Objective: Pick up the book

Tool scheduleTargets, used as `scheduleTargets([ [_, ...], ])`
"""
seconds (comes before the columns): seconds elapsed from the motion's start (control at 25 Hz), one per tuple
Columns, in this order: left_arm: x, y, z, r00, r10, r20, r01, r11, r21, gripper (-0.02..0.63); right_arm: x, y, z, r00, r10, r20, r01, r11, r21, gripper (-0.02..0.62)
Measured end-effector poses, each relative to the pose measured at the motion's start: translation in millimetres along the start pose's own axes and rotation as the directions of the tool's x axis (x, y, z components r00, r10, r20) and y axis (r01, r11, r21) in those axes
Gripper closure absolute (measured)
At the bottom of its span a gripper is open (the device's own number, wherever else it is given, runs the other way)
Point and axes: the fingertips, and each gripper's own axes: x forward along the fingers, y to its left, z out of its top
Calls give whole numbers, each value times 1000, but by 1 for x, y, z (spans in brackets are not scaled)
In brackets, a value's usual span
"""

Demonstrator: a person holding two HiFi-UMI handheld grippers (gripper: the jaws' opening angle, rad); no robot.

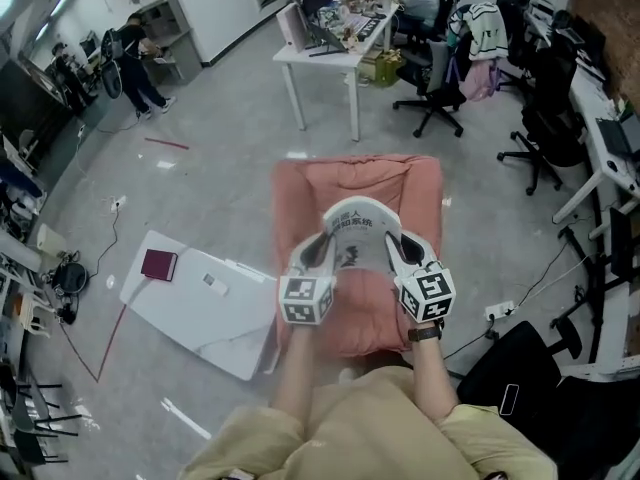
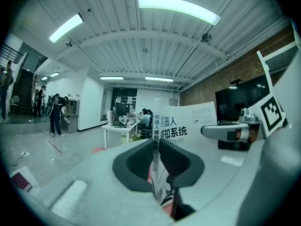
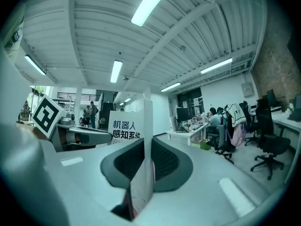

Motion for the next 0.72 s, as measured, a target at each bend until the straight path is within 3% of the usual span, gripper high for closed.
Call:
scheduleTargets([
  [0.36,-53,-26,58,994,-14,109,6,997,75,563,-49,34,61,992,2,128,8,997,-72,546],
  [0.72,0,-51,80,991,23,130,-32,997,67,563,-42,-27,80,987,47,152,-39,998,-54,548],
])
